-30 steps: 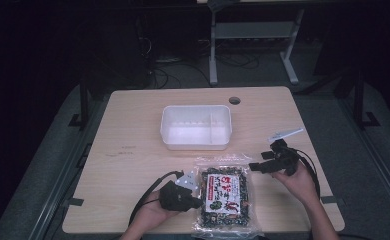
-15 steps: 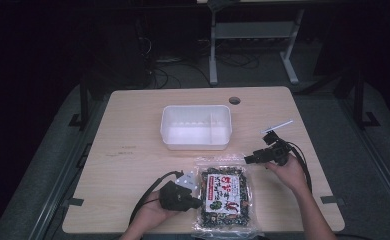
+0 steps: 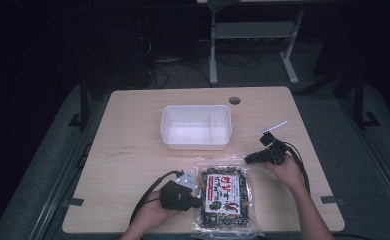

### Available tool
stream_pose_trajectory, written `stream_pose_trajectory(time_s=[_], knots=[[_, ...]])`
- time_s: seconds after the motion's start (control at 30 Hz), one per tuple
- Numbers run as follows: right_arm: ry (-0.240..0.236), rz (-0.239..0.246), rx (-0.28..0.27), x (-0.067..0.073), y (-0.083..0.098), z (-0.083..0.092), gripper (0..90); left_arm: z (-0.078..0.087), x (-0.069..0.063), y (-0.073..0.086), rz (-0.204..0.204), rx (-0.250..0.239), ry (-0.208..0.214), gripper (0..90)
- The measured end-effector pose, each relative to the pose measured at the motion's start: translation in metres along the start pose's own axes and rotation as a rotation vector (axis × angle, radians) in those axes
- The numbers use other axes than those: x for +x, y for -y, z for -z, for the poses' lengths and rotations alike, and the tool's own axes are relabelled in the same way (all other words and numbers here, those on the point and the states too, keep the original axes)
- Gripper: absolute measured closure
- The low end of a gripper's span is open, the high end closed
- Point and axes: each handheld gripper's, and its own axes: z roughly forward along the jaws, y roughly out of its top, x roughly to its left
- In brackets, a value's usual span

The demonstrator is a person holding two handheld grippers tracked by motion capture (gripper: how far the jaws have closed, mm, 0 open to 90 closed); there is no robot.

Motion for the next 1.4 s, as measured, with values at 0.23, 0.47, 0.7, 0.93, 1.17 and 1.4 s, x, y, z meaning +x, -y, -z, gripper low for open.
stream_pose_trajectory(time_s=[0.23,0.47,0.7,0.93,1.17,1.4], knots=[[-0.044,0.015,-0.036,-0.001,0.002,0.009,88.6,0.002,0.001,0.0,0.008,-0.009,0.002,84.3],[-0.035,0.068,-0.063,0.004,0.005,0.021,89.5,0.012,0.007,0.002,0.044,-0.039,-0.014,74.6],[-0.046,0.107,-0.117,0.01,0.011,0.04,89.5,0.016,0.013,0.005,0.085,-0.056,-0.025,59.0],[-0.038,0.141,-0.147,0.018,0.013,0.056,89.6,0.014,0.016,0.006,0.117,-0.047,-0.039,42.2],[-0.038,0.202,-0.219,0.036,0.007,0.081,89.6,0.009,0.018,0.006,0.143,-0.044,-0.047,28.3],[-0.043,0.245,-0.257,0.05,0.003,0.093,89.6,0.004,0.022,0.005,0.176,-0.063,-0.011,25.5]])
